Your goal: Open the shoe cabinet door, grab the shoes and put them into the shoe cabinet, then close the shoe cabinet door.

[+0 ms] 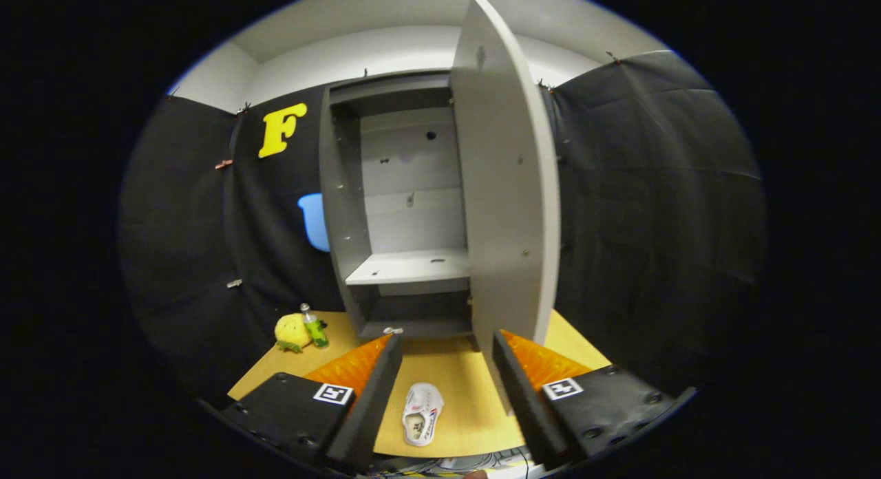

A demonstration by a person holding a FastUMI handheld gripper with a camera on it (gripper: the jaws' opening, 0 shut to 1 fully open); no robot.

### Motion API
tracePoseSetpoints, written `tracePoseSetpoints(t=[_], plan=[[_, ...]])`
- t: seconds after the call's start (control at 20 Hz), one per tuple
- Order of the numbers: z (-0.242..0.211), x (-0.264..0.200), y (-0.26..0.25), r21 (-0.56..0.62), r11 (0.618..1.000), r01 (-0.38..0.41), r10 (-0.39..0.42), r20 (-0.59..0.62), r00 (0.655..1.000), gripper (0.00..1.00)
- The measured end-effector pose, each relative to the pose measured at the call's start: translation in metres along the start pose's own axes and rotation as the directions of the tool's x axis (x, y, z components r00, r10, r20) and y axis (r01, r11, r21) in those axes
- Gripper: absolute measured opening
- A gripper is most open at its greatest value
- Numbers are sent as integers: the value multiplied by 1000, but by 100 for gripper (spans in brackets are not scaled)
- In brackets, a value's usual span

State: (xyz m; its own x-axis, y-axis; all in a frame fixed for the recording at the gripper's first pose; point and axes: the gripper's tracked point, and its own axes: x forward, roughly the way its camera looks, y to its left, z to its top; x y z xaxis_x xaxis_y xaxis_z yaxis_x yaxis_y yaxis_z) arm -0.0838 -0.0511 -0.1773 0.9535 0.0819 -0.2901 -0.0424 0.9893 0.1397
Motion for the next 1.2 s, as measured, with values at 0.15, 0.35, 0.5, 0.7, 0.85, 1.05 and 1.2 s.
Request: tracePoseSetpoints(t=[0.15,0.35,0.5,0.7,0.85,1.05,1.2], plan=[[-48,12,27,22,999,-45,47,-100,994,97],[-120,37,48,77,996,-49,67,-248,966,99],[-174,57,51,77,996,-37,61,-339,939,98],[-238,82,51,80,997,-9,43,-434,900,98],[-281,104,50,83,997,-4,44,-483,874,97],[-336,135,42,82,996,29,20,-539,842,80],[-344,160,37,56,997,44,-12,-484,875,60]])
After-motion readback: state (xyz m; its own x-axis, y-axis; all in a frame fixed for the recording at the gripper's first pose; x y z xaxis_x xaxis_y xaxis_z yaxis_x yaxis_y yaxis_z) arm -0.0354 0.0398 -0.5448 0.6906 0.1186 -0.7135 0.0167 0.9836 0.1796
